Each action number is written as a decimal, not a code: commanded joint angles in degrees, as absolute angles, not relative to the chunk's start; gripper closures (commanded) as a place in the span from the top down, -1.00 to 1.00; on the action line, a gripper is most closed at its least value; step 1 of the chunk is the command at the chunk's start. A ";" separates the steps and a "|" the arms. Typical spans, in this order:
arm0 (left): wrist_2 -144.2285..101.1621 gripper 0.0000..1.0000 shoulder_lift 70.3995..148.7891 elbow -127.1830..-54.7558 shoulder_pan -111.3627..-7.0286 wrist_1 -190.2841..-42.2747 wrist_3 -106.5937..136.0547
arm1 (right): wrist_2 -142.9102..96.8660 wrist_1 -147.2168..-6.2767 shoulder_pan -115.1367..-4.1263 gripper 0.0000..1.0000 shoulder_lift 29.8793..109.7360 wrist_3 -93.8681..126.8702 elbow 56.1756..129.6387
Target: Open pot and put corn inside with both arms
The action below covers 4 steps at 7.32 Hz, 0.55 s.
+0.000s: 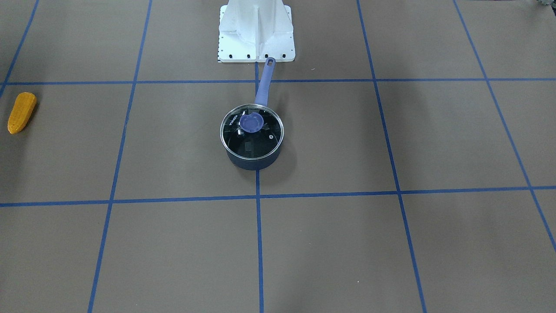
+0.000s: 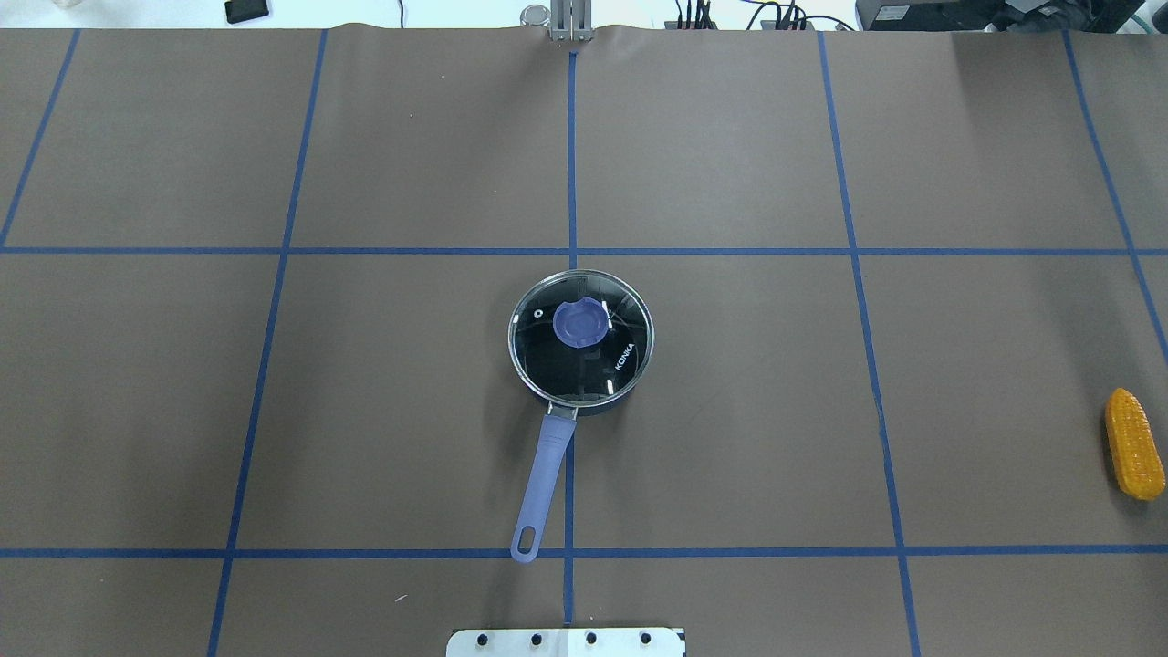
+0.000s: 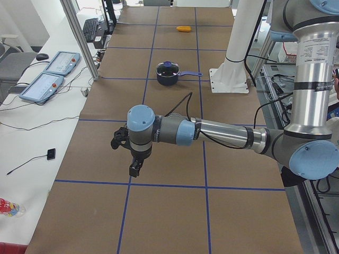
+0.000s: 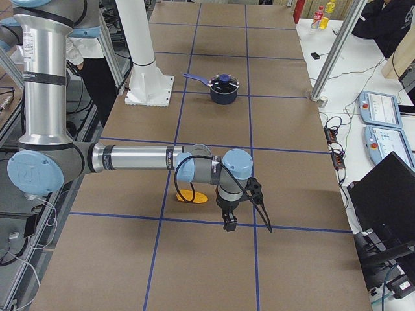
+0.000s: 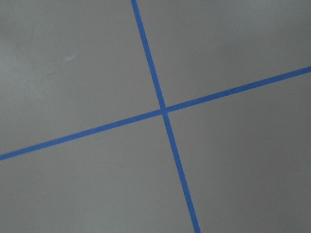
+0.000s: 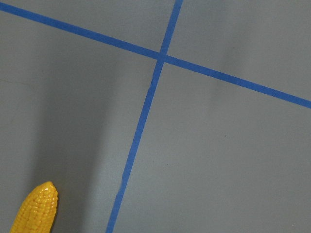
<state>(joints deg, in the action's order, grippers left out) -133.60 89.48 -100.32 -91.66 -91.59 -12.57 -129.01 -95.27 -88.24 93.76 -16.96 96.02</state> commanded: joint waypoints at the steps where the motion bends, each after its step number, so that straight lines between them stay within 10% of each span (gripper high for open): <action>1: -133.51 0.97 90.70 -99.33 -91.58 -105.99 -12.48 | -129.02 -95.27 -88.24 1.00 93.00 -16.96 96.50; 4: -133.95 0.97 91.84 -98.53 -91.67 -112.22 -12.75 | -128.94 -87.56 -88.24 1.00 92.03 -14.35 96.50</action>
